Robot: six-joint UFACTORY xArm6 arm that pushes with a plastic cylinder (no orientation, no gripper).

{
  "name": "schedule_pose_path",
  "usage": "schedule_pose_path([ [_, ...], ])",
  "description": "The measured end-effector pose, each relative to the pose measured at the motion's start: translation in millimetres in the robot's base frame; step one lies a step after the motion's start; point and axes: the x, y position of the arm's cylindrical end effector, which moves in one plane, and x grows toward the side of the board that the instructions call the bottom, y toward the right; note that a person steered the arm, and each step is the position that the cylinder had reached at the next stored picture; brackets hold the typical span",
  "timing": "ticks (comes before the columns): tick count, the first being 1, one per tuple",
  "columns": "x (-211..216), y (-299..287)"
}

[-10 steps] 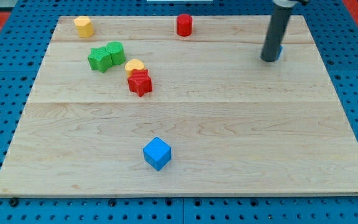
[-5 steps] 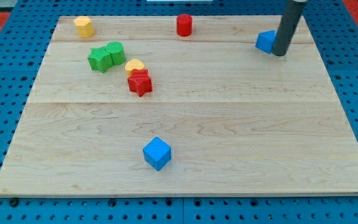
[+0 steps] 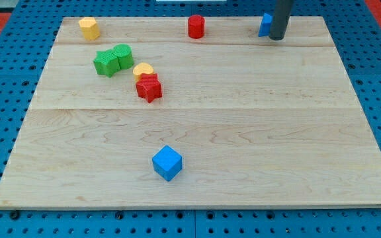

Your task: Push the blue triangle horizontally to the red circle

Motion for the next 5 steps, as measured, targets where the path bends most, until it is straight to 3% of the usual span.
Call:
schedule_pose_path([
  [2, 6.6, -6.4],
  [4, 57.7, -105.4],
  [5, 57.7, -181.9],
])
